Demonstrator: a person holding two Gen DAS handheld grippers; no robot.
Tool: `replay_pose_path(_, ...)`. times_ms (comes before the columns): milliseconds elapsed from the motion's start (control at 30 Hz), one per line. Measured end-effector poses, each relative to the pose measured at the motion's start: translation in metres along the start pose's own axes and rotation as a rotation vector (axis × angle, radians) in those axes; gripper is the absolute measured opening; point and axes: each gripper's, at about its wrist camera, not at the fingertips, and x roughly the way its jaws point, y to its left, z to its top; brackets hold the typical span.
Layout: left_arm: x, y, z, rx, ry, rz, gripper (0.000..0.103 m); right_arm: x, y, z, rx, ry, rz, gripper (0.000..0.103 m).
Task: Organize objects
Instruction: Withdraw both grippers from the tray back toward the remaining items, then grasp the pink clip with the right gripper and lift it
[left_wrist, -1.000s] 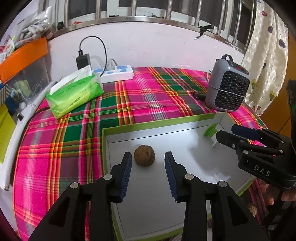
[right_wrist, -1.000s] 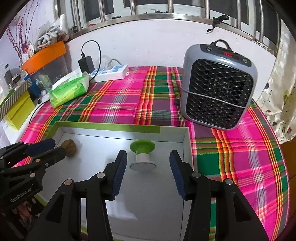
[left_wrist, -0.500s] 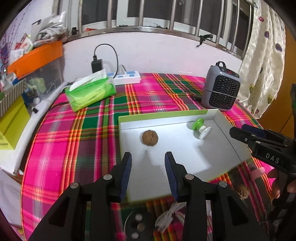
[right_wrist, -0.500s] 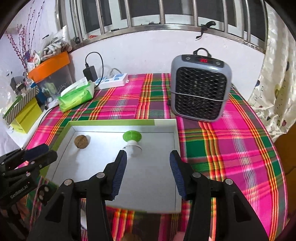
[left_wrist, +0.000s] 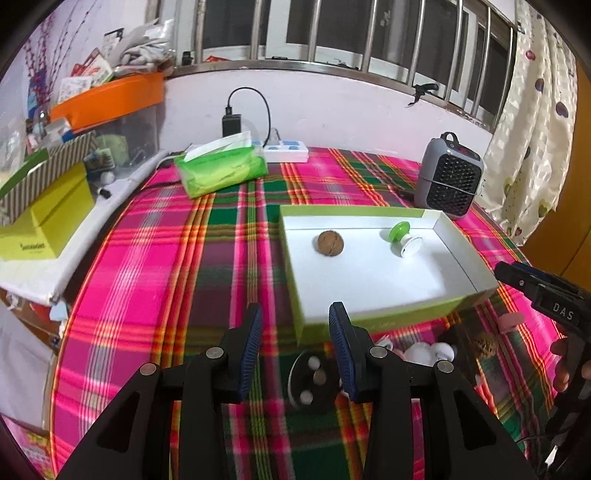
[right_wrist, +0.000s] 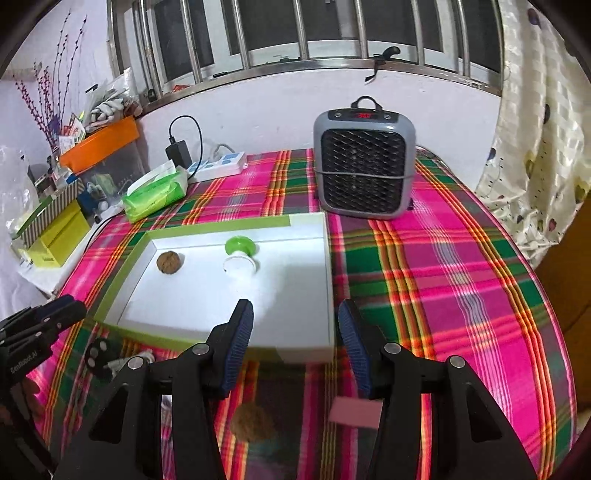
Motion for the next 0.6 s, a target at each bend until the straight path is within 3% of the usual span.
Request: replay_pose_path(600,-0.012,0.019,-0.041,-0.073,0.016,-0.064,0.039,-0.034,-0.031,-0.044,0.028,-0.004,-0.058,0.050)
